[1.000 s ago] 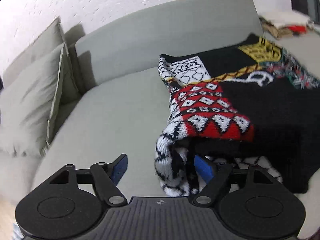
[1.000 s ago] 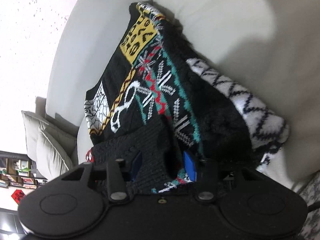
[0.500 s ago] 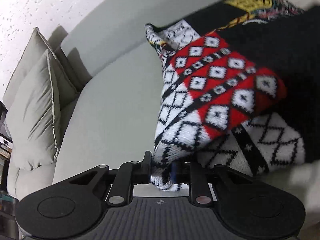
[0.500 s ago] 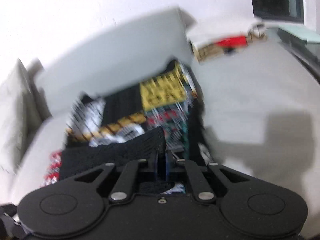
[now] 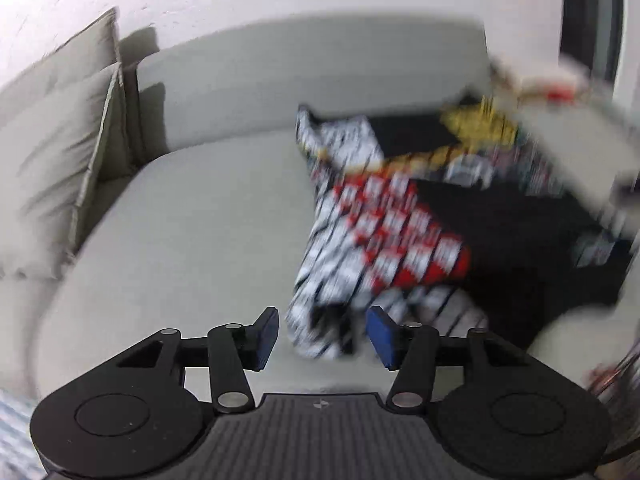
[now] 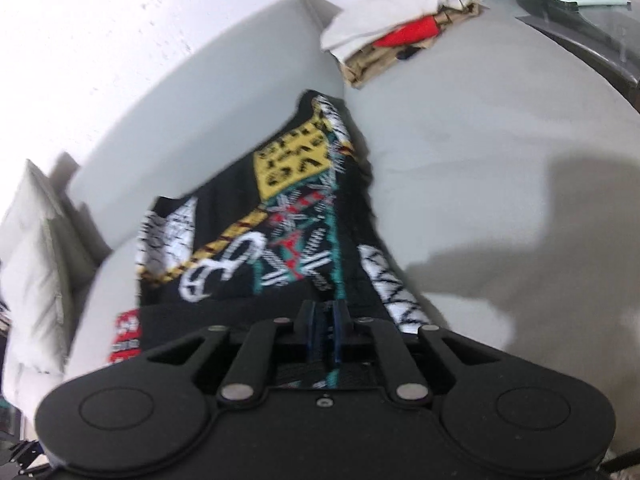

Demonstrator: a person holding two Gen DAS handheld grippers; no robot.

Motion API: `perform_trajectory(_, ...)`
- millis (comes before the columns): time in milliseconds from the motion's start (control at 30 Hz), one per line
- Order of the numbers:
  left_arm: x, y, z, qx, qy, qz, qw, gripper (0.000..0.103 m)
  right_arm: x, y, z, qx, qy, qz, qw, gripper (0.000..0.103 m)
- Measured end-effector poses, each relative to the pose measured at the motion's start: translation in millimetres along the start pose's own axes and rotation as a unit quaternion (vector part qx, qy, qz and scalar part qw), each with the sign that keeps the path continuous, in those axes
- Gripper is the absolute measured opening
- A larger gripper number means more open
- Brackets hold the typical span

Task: Fold clothes
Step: 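Fold the red-and-white side inward with the left gripper while the right gripper holds the hem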

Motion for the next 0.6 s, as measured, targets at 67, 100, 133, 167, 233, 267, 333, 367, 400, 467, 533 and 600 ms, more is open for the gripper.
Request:
perform_trajectory(67,10,-1,12,-0.004,0.003,-0.036,0.9993,0.034,-4,-13,2,0.012,-0.009,-0.02,1.0,0.015)
perform_trajectory(100,14,-1,21,-0.002,-0.001,-0.052,0.9986,0.029,-6,-20,3,0.018,-0.014,-0.031,0.999,0.015)
perform_trajectory(133,16,-2,35,-0.001,-0.01,-0.065,0.9978,0.014,-9,-28,8,0.021,-0.018,-0.046,0.999,0.016)
perform_trajectory(167,16,0,47,-0.009,-0.023,-0.071,0.9972,0.006,-11,-34,13,0.019,-0.02,-0.062,0.998,0.016)
perform_trajectory(233,13,9,70,-0.019,-0.05,-0.062,0.9967,0.004,-17,-45,24,0.015,-0.024,-0.093,0.995,0.016)
perform_trajectory(267,8,14,79,-0.015,-0.067,-0.037,0.9969,0.004,-19,-50,29,0.013,-0.026,-0.109,0.994,0.016)
perform_trajectory(333,-2,21,93,-0.005,-0.092,0.0,0.9958,0.005,-31,-48,45,-0.009,-0.043,-0.14,0.989,0.015)
perform_trajectory(367,-6,23,97,0.0,-0.098,0.012,0.9952,0.006,-38,-44,52,-0.02,-0.054,-0.152,0.987,0.013)
perform_trajectory(400,-9,25,102,0.004,-0.103,0.022,0.9944,0.006,-46,-39,59,-0.031,-0.065,-0.163,0.984,0.013)
perform_trajectory(467,-5,27,101,0.013,-0.112,0.023,0.9933,0.006,-46,-39,57,-0.035,-0.069,-0.163,0.984,0.012)
perform_trajectory(533,2,29,92,0.018,-0.109,0.032,0.9933,0.006,-43,-41,51,-0.037,-0.072,-0.163,0.983,0.012)
perform_trajectory(600,12,29,79,0.015,-0.098,0.033,0.9945,0.006,-37,-46,37,-0.03,-0.069,-0.155,0.985,0.013)
Point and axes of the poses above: each gripper's, at about its wrist camera, not at the fingertips, and z roughly the way its jaws point, y to its right, x to its top, the point moved 9 cm from there along z, roughly the way its jaws point
